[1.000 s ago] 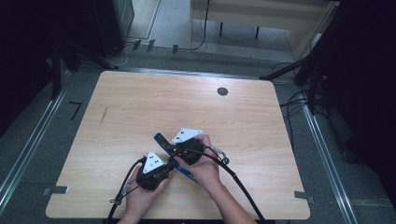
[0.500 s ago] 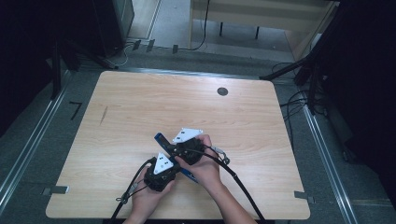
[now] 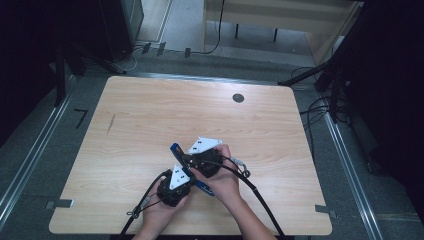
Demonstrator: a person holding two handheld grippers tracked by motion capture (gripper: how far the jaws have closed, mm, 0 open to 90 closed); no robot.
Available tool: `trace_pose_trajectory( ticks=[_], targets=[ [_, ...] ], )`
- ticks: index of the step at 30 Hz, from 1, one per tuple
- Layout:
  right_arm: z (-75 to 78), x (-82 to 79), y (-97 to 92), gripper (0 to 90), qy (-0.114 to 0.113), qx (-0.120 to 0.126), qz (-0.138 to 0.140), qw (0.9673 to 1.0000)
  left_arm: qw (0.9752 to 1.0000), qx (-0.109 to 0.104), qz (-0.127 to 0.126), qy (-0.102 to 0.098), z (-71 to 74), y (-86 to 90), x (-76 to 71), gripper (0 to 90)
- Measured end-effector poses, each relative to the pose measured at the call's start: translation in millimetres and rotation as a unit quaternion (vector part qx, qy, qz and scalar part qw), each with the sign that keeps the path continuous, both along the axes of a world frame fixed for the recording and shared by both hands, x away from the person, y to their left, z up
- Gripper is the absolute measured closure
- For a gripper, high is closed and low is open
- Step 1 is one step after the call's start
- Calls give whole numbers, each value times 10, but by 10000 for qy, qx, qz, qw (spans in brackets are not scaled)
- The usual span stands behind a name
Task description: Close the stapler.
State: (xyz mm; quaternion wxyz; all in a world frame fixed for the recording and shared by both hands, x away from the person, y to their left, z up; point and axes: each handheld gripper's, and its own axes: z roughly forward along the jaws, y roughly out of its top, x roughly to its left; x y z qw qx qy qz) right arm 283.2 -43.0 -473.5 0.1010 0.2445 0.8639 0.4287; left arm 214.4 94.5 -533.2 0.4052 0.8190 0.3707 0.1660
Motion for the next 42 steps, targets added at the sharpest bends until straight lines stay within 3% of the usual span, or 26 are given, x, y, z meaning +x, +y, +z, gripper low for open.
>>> trace_pose_trajectory(
  ticks=[32, 42],
  targets=[
    [31, -130, -234, 900, -30, 160, -73, 9998, 10000, -14, -16, 9, 0, 2, 3, 900],
    [4, -160, -288, 900, 59, 266, -106, 9996, 10000, -11, -18, 14, 0, 2, 1, 900]
  ],
)
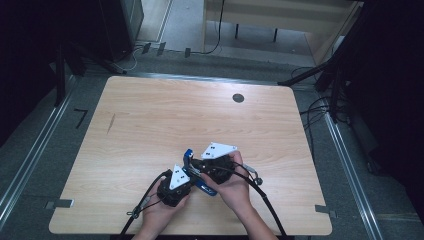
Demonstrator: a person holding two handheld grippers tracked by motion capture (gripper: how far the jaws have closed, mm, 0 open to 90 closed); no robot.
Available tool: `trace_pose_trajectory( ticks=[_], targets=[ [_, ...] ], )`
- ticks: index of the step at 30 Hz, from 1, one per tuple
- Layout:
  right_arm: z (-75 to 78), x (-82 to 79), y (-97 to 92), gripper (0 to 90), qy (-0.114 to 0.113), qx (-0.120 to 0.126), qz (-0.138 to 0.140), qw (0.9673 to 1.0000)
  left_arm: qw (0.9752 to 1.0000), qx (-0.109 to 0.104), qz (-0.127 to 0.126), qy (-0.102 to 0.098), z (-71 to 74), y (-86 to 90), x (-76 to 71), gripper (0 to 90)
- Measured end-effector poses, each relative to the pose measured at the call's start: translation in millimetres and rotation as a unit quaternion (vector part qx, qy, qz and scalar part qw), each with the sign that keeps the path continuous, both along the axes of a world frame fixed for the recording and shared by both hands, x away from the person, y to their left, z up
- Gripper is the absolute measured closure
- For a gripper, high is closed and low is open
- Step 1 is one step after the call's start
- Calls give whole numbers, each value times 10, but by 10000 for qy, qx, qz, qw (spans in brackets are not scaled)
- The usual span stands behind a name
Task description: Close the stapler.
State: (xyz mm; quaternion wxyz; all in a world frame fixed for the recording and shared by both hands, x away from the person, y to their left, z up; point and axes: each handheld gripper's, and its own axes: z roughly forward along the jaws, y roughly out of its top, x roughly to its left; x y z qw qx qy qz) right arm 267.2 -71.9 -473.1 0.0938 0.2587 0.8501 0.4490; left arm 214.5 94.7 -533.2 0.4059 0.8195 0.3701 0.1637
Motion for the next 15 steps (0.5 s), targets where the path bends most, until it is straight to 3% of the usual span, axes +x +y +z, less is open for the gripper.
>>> trace_pose_trajectory(
  ticks=[9, 15],
  targets=[
    [17, -4, -87, 900, 6, 62, -48, 10000, 10000, -23, 3, 10, -1, 2, 3, 900],
    [110, 15, -168, 900, -53, 199, -153, 9997, 10000, -27, 6, 7, -1, 1, 3, 900]
  ],
)
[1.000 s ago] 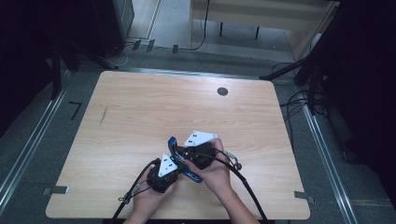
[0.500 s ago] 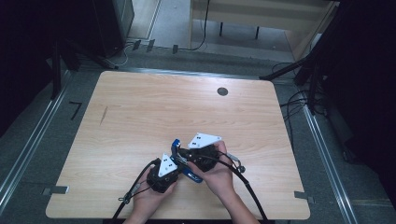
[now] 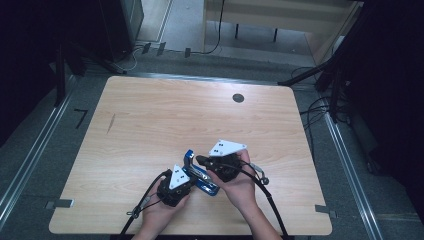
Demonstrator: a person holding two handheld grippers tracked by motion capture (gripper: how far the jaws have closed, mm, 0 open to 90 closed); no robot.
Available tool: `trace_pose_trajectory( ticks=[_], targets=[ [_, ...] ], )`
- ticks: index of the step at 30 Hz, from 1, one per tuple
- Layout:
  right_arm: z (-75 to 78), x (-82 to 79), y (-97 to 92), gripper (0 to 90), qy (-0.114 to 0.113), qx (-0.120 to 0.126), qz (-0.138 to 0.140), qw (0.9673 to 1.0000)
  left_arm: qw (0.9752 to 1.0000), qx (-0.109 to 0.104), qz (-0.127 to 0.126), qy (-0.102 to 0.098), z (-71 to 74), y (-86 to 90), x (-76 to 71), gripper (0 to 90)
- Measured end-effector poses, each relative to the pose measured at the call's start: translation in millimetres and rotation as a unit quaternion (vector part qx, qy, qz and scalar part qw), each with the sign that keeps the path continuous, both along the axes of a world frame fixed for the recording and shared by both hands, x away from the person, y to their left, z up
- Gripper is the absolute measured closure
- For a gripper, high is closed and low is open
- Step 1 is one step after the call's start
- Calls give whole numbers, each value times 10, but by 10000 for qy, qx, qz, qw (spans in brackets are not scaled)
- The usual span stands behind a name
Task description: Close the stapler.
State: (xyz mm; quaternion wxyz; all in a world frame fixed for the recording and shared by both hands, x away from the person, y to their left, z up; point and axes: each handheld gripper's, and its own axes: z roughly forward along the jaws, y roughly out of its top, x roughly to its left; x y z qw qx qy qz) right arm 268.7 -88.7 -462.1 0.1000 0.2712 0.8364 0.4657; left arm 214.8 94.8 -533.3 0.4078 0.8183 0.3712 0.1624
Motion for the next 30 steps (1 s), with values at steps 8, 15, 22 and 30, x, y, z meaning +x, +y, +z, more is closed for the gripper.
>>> trace_pose_trajectory(
  ticks=[8, 15, 22, 30],
  targets=[
    [187, 75, -6, 900, -157, 113, -122, 9997, 10000, -8, 10, -8, -1, -2, 0, 900],
    [320, 138, 121, 900, -288, 85, -78, 9995, 10000, -15, 0, 3, 0, 3, 4, 900],
    [421, 127, 278, 900, -399, 142, 39, 9991, 10000, -30, -7, 11, -2, 2, 4, 900],
    [390, 85, 324, 900, -410, 49, 131, 9991, 10000, -11, -3, 2, -1, 2, 3, 900]
  ],
)
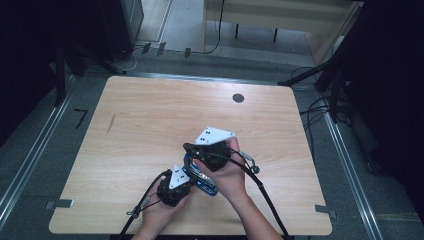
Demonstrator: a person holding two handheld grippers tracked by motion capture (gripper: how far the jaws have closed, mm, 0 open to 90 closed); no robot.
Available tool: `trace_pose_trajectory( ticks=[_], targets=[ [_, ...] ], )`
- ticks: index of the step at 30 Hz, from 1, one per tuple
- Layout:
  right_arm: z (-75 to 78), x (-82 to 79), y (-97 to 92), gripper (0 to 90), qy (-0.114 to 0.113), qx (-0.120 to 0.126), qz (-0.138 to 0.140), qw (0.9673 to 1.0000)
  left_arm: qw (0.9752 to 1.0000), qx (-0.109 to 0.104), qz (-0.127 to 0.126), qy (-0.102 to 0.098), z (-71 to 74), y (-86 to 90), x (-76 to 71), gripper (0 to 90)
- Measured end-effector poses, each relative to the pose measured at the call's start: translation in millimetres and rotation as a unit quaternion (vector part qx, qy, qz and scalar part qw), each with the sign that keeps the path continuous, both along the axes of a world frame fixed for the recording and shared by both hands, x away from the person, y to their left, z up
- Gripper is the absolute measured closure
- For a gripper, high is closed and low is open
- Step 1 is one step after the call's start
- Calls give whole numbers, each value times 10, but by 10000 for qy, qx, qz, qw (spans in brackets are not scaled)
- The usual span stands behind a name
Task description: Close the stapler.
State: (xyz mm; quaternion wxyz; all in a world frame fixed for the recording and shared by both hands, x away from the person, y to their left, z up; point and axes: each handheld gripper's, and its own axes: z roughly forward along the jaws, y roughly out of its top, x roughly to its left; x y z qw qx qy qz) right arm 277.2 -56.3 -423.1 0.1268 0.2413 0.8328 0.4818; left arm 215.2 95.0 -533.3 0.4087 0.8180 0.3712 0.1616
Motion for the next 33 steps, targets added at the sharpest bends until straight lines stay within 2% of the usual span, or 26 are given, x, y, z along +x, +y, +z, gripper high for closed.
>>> trace_pose_trajectory(
  ticks=[19, 33],
  targets=[
    [-88, -91, -229, 900, 55, 18, -118, 9999, 10000, -11, -2, 1, -1, 1, 1, 900],
    [-264, -211, -471, 900, 176, -25, -206, 9996, 10000, -22, -11, 21, 0, 0, -1, 900]
  ],
)
